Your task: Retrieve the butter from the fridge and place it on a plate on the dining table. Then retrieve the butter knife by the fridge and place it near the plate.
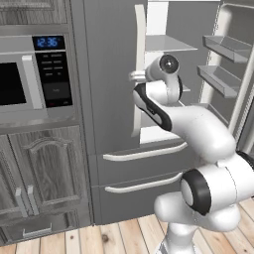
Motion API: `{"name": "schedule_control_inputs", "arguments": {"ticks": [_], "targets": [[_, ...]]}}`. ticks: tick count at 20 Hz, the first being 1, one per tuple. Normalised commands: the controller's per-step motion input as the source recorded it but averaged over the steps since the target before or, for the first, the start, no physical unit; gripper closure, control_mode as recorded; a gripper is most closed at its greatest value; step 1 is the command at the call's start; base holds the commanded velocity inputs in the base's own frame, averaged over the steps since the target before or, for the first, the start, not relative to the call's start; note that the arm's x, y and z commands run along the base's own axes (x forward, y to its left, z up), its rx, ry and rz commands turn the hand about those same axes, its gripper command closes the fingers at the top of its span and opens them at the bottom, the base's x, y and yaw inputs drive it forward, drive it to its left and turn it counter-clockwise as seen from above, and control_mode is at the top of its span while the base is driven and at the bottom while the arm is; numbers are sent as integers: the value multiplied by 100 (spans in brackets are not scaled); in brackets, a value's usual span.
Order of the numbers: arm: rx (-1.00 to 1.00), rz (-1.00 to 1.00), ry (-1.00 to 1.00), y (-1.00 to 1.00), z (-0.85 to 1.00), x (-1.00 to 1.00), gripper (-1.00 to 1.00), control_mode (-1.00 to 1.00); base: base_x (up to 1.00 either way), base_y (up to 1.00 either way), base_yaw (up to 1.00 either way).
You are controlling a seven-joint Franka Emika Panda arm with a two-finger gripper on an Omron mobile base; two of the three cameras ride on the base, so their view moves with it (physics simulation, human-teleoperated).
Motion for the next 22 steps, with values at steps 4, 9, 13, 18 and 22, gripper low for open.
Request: {"name": "schedule_control_inputs", "arguments": {"ticks": [4,9,13,18,22], "targets": [[0,0,2,0,0,29,-100,-100,0,0,0],[0,0,4,0,0,20,-100,-100,0,0,0],[0,-2,4,-2,0,41,-100,-100,0,0,0],[0,-3,1,0,0,37,-100,-100,0,0,0],[0,-3,0,0,0,36,-100,-100,0,0,0]]}}
